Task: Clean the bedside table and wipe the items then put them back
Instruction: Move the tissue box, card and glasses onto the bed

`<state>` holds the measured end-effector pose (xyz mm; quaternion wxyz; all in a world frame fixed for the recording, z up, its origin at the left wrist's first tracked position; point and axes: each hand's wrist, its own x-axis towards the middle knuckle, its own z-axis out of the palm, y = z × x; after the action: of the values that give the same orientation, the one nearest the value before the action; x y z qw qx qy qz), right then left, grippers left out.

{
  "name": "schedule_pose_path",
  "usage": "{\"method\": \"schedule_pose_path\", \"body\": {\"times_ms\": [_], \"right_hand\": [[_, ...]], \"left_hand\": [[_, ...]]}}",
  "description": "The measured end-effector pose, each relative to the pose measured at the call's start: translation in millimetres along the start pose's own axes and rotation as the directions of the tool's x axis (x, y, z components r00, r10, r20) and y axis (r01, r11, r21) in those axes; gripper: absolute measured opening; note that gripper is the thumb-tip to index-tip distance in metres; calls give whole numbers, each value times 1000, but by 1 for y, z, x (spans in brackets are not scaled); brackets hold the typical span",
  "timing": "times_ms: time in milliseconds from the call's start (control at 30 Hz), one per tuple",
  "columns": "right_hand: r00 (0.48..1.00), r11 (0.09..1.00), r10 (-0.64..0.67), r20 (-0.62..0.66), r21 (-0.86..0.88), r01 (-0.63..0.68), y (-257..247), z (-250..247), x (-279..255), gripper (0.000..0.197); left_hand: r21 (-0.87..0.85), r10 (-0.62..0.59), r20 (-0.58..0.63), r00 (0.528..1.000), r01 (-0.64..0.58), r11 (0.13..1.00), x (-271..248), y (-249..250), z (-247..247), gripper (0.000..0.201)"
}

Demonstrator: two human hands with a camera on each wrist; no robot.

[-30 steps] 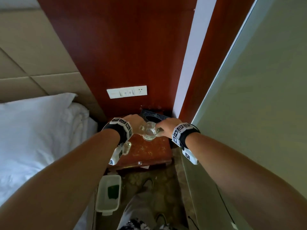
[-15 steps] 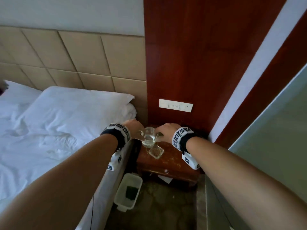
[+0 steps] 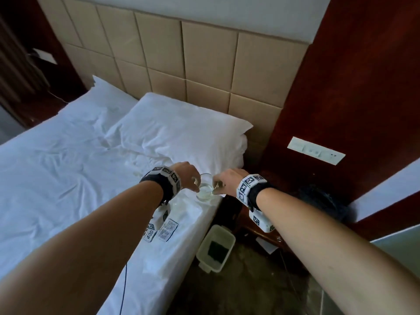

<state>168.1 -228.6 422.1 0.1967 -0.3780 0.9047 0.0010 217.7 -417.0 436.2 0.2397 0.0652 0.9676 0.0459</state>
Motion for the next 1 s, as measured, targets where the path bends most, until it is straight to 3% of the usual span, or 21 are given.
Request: {"method": "schedule_pose_path", "body": {"times_ms": [367,700,1000], "right_hand": [[990,995,-64,125,-67,73,-80,34,100,24],[958,981,-127,258,-111,160,-75,91,184,27],[916,978,-132,378,-102,182,-47,175,254,30]], "left_hand": [[-117,-79,72,994,87,989,-2,-115,58,31],[-271,-183,136,974,214,939,65,-158,140,22],[-273,-211,296,932,294,916,140,-171,213,24]]}}
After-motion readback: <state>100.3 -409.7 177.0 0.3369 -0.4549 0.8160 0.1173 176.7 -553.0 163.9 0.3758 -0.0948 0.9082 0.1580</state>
